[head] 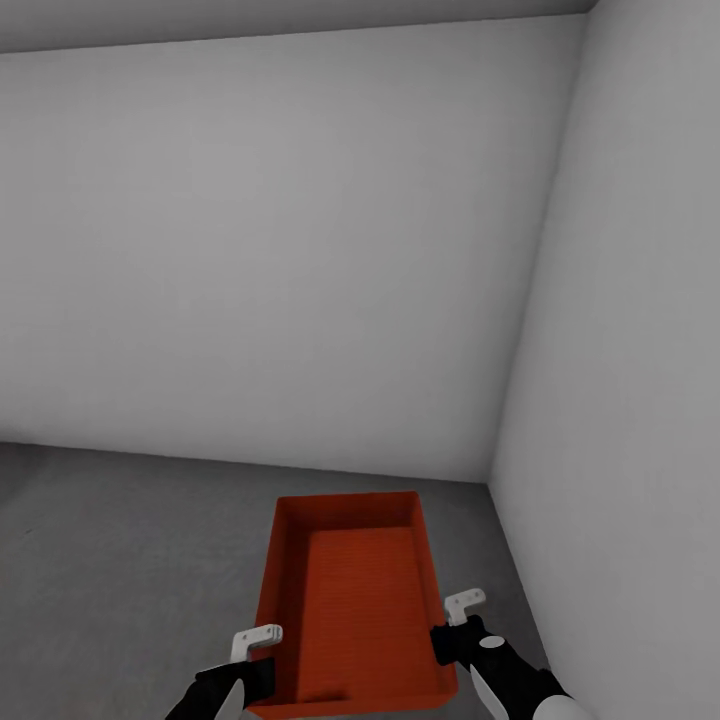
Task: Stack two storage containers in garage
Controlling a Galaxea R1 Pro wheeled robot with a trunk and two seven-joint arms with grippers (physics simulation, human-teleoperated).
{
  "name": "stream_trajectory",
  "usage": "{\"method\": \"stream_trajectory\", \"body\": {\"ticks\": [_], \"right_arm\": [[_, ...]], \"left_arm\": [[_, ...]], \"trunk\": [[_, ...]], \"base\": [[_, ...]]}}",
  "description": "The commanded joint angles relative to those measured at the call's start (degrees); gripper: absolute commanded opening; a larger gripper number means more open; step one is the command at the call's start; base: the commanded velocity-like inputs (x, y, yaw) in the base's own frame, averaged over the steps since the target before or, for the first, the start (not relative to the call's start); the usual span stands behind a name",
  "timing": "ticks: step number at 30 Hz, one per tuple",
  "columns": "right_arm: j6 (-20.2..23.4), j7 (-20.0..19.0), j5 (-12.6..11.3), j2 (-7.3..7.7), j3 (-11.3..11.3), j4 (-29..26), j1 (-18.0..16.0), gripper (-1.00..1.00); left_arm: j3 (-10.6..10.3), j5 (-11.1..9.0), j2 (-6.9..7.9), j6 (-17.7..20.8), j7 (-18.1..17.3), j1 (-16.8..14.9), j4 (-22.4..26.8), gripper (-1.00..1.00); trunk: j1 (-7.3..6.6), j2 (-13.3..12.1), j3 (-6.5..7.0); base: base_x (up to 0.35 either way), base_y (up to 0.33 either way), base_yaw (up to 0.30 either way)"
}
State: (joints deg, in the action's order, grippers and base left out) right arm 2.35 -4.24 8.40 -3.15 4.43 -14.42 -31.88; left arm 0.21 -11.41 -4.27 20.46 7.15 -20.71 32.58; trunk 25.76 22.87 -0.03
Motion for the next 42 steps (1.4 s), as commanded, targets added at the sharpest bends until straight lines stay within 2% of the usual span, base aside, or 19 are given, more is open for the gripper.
{"method": "stream_trajectory", "body": {"ticks": [1,26,33,42], "right_arm": [[-0.3,-1.9,0.0,-2.22,0.1,-0.3,0.0,-1.00],[-0.3,-1.9,0.0,-2.21,0.1,-0.3,0.0,-1.00],[-0.3,-1.9,0.0,-2.19,0.1,-0.3,0.0,-1.00],[-0.3,-1.9,0.0,-2.20,0.1,-0.3,0.0,-1.00]], "left_arm": [[0.1,0.6,-0.04,0.5,0.7,0.1,-0.1,-1.00],[0.1,0.6,-0.03,0.5,0.7,0.1,-0.1,-1.00],[0.1,0.6,-0.08,0.5,0.7,0.1,-0.1,-1.00],[0.1,0.6,-0.12,0.5,0.7,0.1,-0.1,-1.00]], "trunk": [[0.02,0.0,-0.02],[0.02,0.0,-0.02],[0.02,0.0,-0.02],[0.02,0.0,-0.02]], "base": [[0.003,0.000,0.000],[0.294,0.000,0.000],[0.048,0.000,-0.029],[0.001,0.000,-0.228]]}}
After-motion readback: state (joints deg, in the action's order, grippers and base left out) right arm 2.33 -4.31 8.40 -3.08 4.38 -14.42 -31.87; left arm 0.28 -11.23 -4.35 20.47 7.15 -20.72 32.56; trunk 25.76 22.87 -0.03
